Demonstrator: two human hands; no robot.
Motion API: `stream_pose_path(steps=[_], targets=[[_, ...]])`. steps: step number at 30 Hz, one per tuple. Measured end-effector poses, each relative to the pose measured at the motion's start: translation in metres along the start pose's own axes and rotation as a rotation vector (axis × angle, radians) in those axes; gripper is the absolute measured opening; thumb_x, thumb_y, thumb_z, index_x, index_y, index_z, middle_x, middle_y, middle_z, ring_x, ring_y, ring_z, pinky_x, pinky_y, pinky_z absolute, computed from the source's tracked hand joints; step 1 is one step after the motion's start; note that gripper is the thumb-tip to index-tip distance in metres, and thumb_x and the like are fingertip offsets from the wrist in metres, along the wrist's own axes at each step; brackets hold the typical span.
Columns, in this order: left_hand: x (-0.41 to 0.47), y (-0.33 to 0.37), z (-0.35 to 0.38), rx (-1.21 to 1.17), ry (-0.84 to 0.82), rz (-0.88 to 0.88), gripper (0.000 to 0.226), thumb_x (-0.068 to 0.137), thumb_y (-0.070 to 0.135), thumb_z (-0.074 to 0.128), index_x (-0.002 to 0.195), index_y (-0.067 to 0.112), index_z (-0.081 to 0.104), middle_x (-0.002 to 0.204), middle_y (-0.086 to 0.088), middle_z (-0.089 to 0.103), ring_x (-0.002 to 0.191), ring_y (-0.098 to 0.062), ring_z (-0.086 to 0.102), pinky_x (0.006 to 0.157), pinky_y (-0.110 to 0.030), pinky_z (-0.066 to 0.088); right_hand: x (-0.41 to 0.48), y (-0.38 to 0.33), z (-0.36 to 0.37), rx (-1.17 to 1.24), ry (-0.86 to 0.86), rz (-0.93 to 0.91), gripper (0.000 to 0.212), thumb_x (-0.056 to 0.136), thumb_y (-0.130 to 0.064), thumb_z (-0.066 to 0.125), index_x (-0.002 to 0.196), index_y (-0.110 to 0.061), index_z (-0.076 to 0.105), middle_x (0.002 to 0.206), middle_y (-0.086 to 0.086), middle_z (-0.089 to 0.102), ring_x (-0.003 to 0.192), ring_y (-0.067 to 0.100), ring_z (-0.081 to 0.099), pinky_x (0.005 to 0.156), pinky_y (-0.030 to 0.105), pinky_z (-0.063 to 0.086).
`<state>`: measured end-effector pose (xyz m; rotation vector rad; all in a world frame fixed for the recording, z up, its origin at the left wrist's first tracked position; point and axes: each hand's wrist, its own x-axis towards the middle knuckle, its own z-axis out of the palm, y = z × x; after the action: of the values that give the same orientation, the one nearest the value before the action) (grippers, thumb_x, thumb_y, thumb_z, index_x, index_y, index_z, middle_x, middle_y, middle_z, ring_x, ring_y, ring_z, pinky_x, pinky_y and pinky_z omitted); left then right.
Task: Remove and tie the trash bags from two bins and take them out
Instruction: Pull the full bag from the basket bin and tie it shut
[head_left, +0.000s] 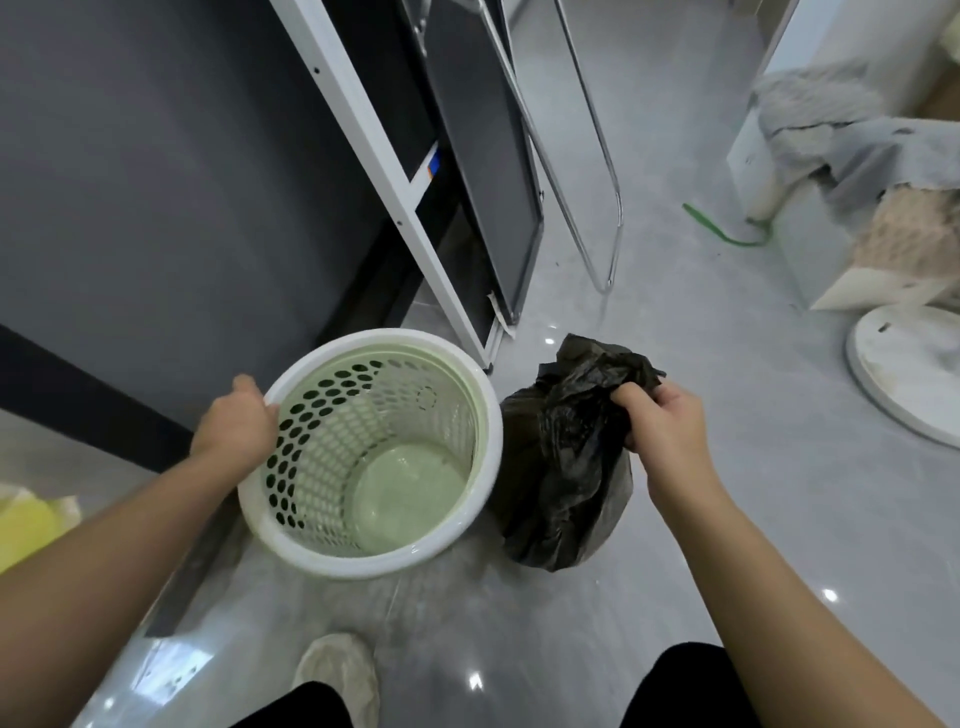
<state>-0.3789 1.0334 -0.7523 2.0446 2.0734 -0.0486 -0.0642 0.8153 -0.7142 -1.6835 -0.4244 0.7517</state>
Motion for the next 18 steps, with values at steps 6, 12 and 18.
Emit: stream_pose_path(steps=[6, 12, 18], targets=[[0.009, -0.014, 0.007, 0.045, -0.029, 0.037, 0.022, 0.098, 0.029, 0.036, 0.103, 0.009, 0.046, 0.085, -0.014, 0.058, 0.072, -0.03, 0.056, 0.056, -0.036, 0.046, 0.005, 0.013, 0.01, -0.007, -0.001, 0.019, 0.02, 0.077, -0.011, 0.056, 0.064, -0.001, 0.044, 0.064, 0.007, 0.034, 0.063, 0.02, 0.031, 0.058, 0.036, 0.025], [0.003, -0.011, 0.034, -0.037, -0.03, 0.01, 0.019, 0.098, 0.024, 0.033, 0.103, 0.006, 0.038, 0.102, -0.021, 0.056, 0.084, -0.035, 0.055, 0.066, -0.042, 0.044, 0.004, 0.028, 0.019, -0.168, -0.038, 0.012, 0.026, 0.071, -0.023, 0.053, 0.072, 0.0, 0.041, 0.064, 0.007, 0.033, 0.062, 0.02, 0.03, 0.061, 0.038, 0.026], [0.007, -0.004, 0.027, -0.063, -0.003, -0.081, 0.034, 0.098, 0.028, 0.035, 0.122, 0.004, 0.035, 0.125, -0.026, 0.044, 0.107, -0.044, 0.049, 0.08, -0.049, 0.041, 0.003, 0.028, 0.018, -0.153, -0.041, -0.037, 0.022, 0.076, -0.016, 0.054, 0.074, 0.004, 0.044, 0.064, 0.007, 0.036, 0.061, 0.017, 0.034, 0.059, 0.035, 0.028]])
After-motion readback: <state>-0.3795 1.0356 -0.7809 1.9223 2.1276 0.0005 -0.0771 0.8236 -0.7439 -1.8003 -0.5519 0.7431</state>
